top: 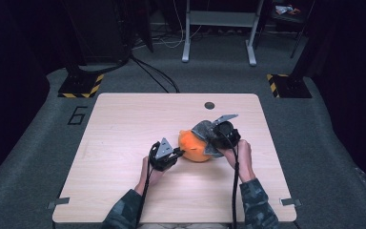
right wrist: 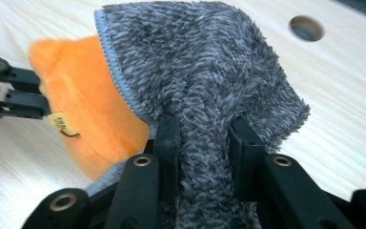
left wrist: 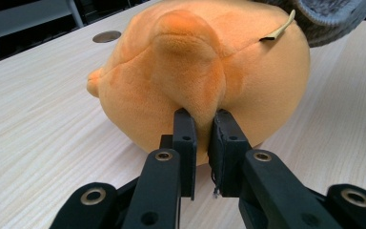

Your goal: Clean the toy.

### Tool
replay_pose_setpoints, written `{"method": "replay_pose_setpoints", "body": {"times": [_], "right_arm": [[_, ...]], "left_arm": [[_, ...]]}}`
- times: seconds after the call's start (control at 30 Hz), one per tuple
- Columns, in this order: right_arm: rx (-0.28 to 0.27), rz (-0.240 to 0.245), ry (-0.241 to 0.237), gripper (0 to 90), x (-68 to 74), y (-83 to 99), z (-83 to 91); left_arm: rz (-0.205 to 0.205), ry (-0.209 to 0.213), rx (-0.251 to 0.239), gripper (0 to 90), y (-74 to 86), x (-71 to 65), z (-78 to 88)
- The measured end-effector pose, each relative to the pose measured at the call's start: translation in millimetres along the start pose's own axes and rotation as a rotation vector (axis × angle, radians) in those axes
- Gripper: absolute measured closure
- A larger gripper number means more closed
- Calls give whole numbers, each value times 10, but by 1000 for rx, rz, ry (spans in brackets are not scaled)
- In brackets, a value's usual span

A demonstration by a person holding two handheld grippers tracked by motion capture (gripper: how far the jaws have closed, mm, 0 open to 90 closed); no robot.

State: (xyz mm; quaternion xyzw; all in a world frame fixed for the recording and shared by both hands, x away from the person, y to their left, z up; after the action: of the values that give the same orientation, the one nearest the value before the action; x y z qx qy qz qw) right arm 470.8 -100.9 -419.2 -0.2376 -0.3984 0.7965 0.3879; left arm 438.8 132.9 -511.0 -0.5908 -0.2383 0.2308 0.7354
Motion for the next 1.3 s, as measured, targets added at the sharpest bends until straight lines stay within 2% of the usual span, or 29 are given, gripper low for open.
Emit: {"method": "replay_pose_setpoints", "body": {"times": [0.1, 0.27, 0.43, 0.57, 0.63, 0.73, 0.8, 0.87, 0.97, 1.17, 1.27, 1.3], "right_arm": [[22, -10, 4, 691, -19, 10, -111], [24, -41, 1, 692, -106, 17, -170], [35, -45, 11, 692, -191, -3, -258], [50, -39, 13, 692, -206, -3, -293], [46, -45, 16, 693, -219, 3, -305], [51, -57, 9, 693, -232, 9, -301], [43, -61, 11, 692, -240, 15, -293], [34, -67, 10, 692, -240, 18, -286], [9, -83, 15, 692, -241, 12, -201], [-40, -73, 30, 691, -212, -30, -34], [-62, -58, 9, 691, -140, -88, 52], [-83, -50, -15, 691, -64, -146, 100]], "left_arm": [[-2, -7, -4, 779, -6, 1, 2], [0, -22, -6, 606, -7, 1, -7], [-12, -55, 34, 463, 7, -15, -60], [-25, -60, 24, 445, 15, -4, -114], [-42, -42, 13, 495, 15, -5, -131], [-53, -31, 9, 659, 13, -21, -142], [-53, -42, 5, 757, 9, -22, -141], [-55, -47, 6, 815, 3, -23, -136], [-60, -48, 5, 836, -38, -40, -114], [-35, -34, -1, 842, -97, -52, -68], [-35, -36, -5, 842, -141, -65, -39], [-27, -29, -2, 842, -156, -74, -34]]}}
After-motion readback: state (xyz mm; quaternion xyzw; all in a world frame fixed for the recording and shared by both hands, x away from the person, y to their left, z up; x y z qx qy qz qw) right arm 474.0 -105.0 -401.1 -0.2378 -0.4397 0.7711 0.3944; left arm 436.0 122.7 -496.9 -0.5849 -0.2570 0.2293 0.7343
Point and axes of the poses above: each handheld gripper's, and its own axes: z roughly backward along the jaws, y roughly out of its underside, x roughly to its left, the point moved 1 cm from there along -z, roughly forward along the jaws, and after that the axes turned 14 degrees about -x, right-handed, at the moved point
